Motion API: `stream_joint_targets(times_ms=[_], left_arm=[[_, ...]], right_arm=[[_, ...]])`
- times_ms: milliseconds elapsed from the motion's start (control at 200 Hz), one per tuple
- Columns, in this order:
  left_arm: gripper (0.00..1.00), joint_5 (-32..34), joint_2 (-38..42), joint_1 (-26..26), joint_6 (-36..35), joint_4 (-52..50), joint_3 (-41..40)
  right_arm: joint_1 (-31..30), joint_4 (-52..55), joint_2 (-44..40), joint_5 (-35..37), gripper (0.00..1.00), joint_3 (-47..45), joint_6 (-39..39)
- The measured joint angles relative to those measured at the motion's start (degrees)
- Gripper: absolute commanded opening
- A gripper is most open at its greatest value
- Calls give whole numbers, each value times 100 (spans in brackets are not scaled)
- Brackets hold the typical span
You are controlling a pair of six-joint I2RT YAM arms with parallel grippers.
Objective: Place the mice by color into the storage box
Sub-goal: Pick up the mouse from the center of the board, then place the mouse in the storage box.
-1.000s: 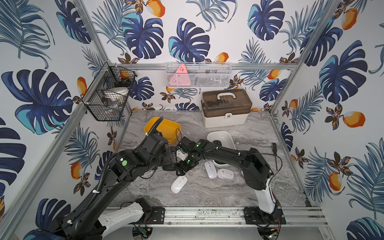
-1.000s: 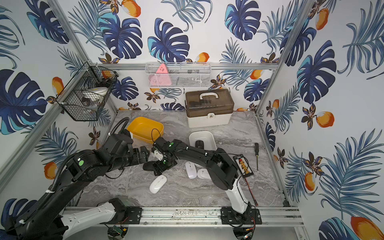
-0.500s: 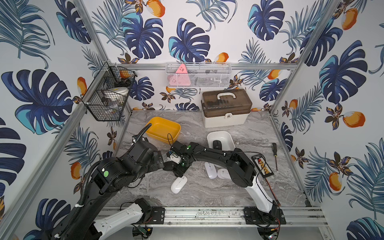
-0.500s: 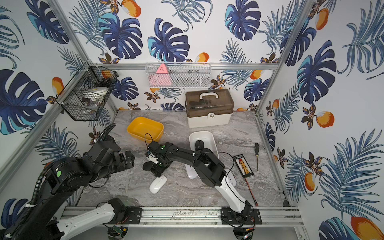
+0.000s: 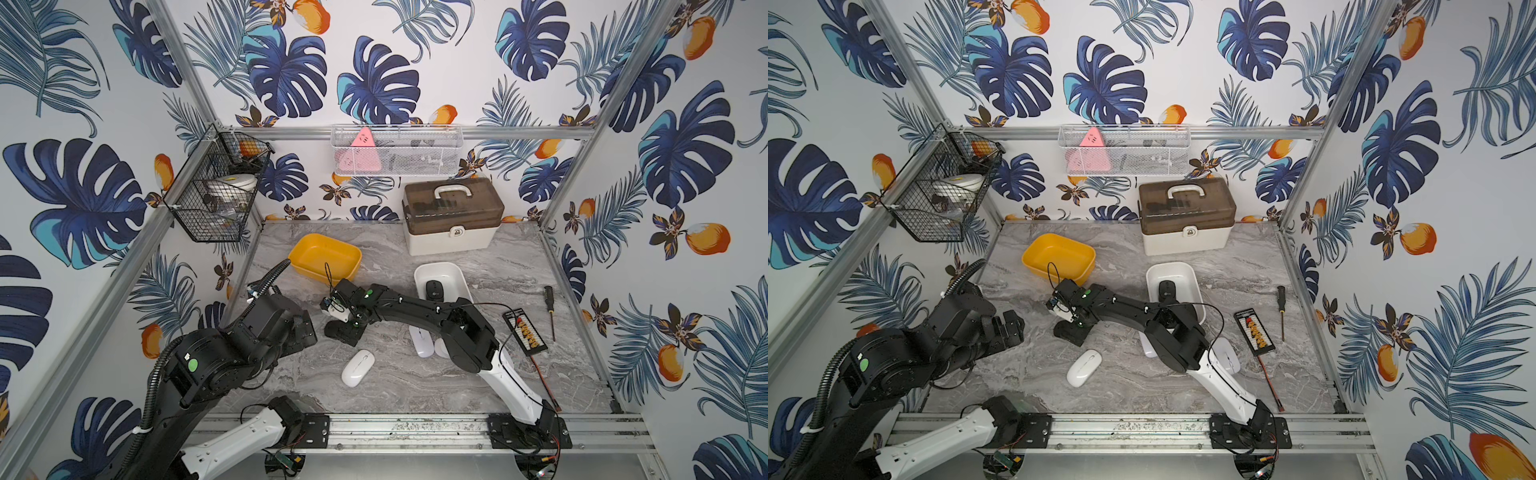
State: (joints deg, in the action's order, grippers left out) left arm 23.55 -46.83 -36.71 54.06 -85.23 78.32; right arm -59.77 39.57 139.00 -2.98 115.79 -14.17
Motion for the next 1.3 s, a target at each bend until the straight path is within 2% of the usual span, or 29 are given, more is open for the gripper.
stream_joint_targets(times_ms=[195,335,610,775,956,1126,1296], left_arm=[[99,-2,39,0,44,-87,-7],[99,-4,15,0,44,-114,-61],[99,-20,-114,0,33,-33,-142],[99,-85,-321,0,-57,166,-98],[99,-166,-431,0,-212,437,-68],[99,-391,-680,-2,-372,774,-92],[99,-756,-896,-2,-490,1189,-210]], right_arm=[[-203,-192,177,-153,83,212,-195],[-267,-350,186,-245,67,168,-162],[-302,-645,-293,-227,50,-595,339],[-302,-664,-809,-83,49,-1145,844],[-219,-872,-2033,-17,48,-2017,1589],[380,-931,-3226,175,47,-2852,2465],[1534,-612,-3711,560,49,-3108,3222]])
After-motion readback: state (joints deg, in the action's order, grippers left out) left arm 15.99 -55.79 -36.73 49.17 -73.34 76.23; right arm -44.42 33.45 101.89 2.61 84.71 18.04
